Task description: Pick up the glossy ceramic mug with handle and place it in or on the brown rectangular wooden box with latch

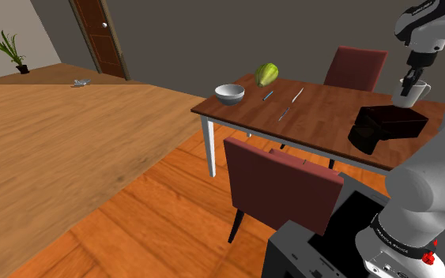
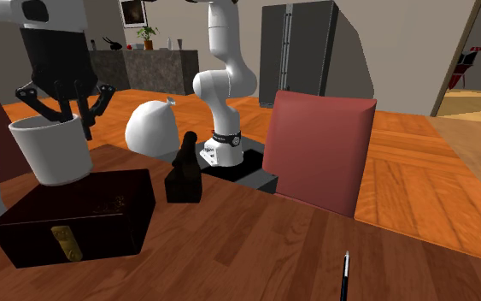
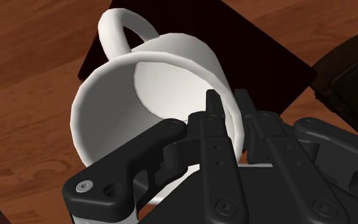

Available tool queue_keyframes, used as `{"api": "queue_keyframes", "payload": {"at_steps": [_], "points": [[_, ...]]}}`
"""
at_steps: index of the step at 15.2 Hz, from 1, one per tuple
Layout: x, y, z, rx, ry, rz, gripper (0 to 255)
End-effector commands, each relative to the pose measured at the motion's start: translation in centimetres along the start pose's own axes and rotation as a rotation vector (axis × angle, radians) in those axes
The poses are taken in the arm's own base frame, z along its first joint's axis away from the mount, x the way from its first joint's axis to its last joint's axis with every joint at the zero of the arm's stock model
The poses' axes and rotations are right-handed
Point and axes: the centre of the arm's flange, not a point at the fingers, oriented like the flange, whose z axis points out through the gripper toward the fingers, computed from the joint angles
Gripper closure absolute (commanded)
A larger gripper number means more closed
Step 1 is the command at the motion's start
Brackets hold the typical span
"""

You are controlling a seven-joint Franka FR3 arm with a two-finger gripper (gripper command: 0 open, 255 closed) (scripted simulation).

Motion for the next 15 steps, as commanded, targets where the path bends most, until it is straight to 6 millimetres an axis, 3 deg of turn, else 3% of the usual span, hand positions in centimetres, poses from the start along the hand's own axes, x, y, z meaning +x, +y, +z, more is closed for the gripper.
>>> {"api": "queue_keyframes", "payload": {"at_steps": [1,6,13,14,15], "points": [[0.1,-0.1,1.0,-0.001,0.0,0.0,255],[0.2,-0.2,3.5,-0.001,0.0,0.0,255],[0.2,-0.2,3.5,-0.001,0.0,0.0,255],[0.2,-0.2,3.5,-0.001,0.0,0.0,0],[0.2,-0.2,3.5,-0.001,0.0,0.0,0]]}}
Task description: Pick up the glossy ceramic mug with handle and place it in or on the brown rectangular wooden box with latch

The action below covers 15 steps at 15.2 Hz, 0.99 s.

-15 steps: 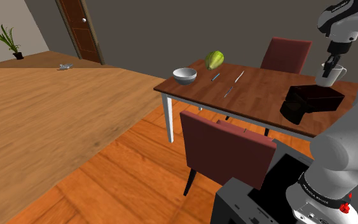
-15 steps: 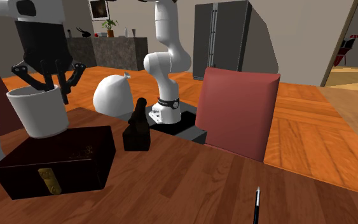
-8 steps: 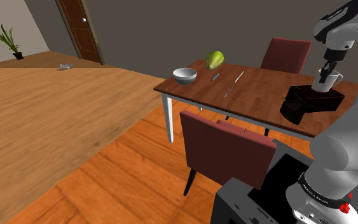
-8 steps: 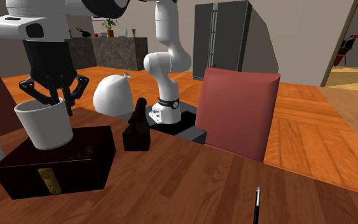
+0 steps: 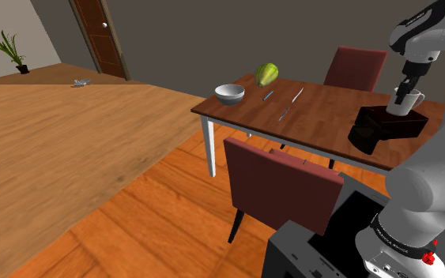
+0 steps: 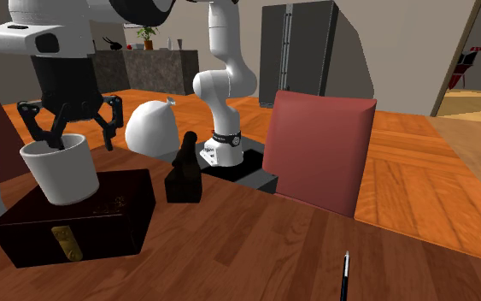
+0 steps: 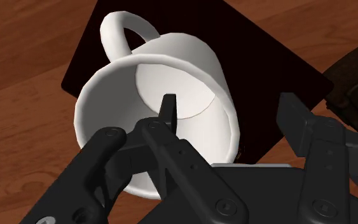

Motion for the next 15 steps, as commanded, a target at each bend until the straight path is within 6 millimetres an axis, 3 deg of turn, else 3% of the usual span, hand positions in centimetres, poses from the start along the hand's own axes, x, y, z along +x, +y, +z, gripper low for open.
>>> {"api": "queue_keyframes", "payload": {"at_steps": [1,4,8,15], "points": [[0.0,0.0,0.0,0.0,0.0,0.0,0],[0.0,0.0,0.0,0.0,0.0,0.0,0],[0.0,0.0,-5.0,0.0,0.0,0.0,0],[0.0,0.0,-5.0,0.0,0.0,0.0,0]]}}
